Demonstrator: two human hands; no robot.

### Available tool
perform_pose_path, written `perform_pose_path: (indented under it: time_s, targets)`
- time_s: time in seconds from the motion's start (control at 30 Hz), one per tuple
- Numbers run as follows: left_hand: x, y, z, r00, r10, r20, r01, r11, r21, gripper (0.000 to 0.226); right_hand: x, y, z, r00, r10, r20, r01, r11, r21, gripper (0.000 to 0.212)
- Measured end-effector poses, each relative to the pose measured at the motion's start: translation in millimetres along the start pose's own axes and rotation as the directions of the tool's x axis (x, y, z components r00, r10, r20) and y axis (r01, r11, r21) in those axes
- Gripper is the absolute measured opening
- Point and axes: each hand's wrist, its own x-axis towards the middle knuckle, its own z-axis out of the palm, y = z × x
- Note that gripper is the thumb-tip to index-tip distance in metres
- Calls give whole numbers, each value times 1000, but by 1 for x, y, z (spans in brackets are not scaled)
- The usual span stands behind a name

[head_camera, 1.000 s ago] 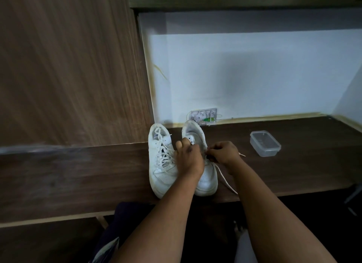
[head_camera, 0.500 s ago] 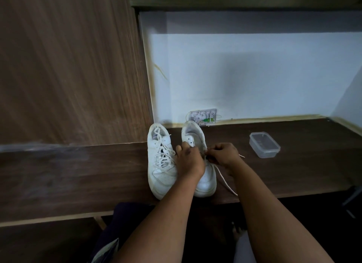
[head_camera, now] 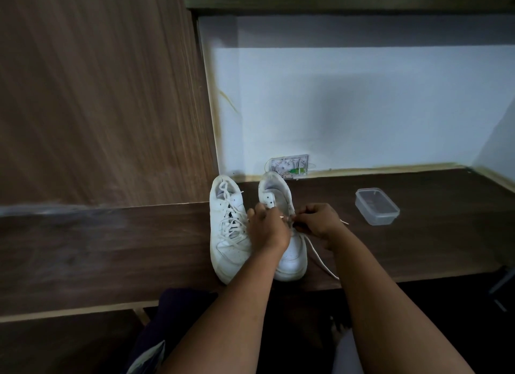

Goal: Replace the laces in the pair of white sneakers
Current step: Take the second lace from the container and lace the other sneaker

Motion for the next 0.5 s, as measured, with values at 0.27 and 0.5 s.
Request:
perform_pose_path:
  time_s: [0.27,0.5]
  targets:
    - [3,-1,-2,1000,6,26,-3,995,-105,19,4,3,-9,994,0,108,-4,999,37,7]
    - [10,-5,-16,975,82,205,-69,995,-68,16,3,-5,-28,997,80,-16,-81,992,-97,24]
